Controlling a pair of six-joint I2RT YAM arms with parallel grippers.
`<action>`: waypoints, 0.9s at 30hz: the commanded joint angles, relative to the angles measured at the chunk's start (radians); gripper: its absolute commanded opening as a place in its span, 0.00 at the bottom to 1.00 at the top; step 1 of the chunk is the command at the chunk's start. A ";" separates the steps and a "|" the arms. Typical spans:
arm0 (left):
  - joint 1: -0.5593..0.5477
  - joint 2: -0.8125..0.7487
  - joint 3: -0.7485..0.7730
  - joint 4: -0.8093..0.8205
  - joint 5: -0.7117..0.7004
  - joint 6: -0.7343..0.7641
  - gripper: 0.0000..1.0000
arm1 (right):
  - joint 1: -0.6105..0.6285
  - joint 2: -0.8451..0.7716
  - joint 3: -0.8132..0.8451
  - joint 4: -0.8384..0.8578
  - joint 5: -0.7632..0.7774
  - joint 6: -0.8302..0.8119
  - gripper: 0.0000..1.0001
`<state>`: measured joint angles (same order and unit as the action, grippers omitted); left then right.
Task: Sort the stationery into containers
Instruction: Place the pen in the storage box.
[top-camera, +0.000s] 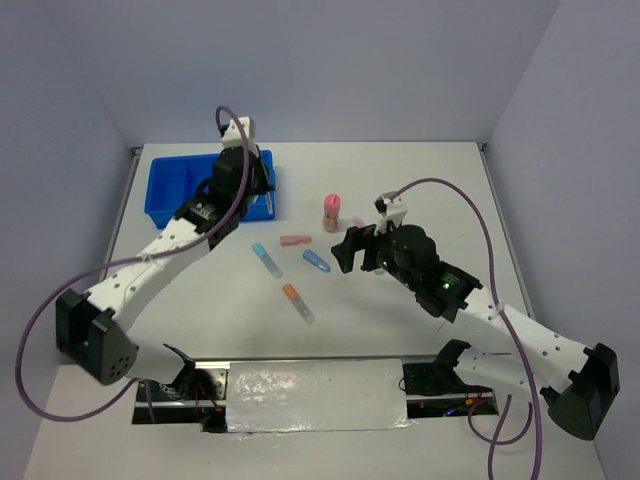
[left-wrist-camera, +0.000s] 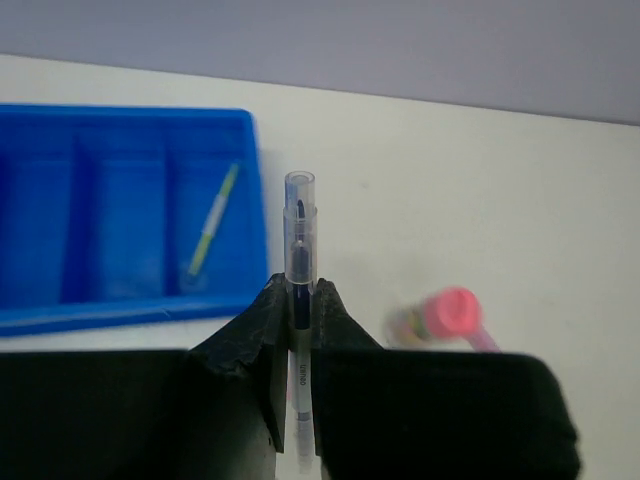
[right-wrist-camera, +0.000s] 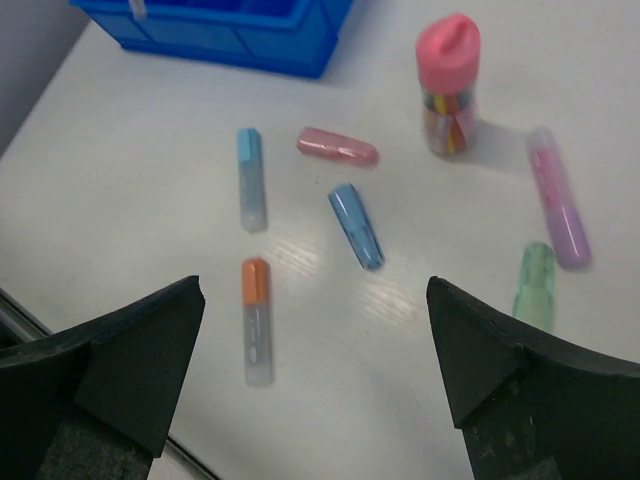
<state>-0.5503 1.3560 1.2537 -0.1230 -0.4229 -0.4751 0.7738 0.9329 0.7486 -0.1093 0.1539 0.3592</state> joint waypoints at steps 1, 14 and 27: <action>0.087 0.135 0.113 0.052 -0.090 0.128 0.00 | -0.001 -0.106 -0.023 -0.094 0.079 0.009 1.00; 0.299 0.709 0.523 0.189 0.151 0.181 0.10 | 0.005 -0.266 -0.109 -0.153 -0.091 0.041 1.00; 0.299 0.603 0.375 0.178 0.150 0.099 0.86 | 0.007 -0.206 -0.084 -0.144 -0.113 0.017 1.00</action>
<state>-0.2489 2.0888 1.6333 0.0349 -0.2630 -0.3477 0.7761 0.7311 0.6395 -0.2771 0.0536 0.3851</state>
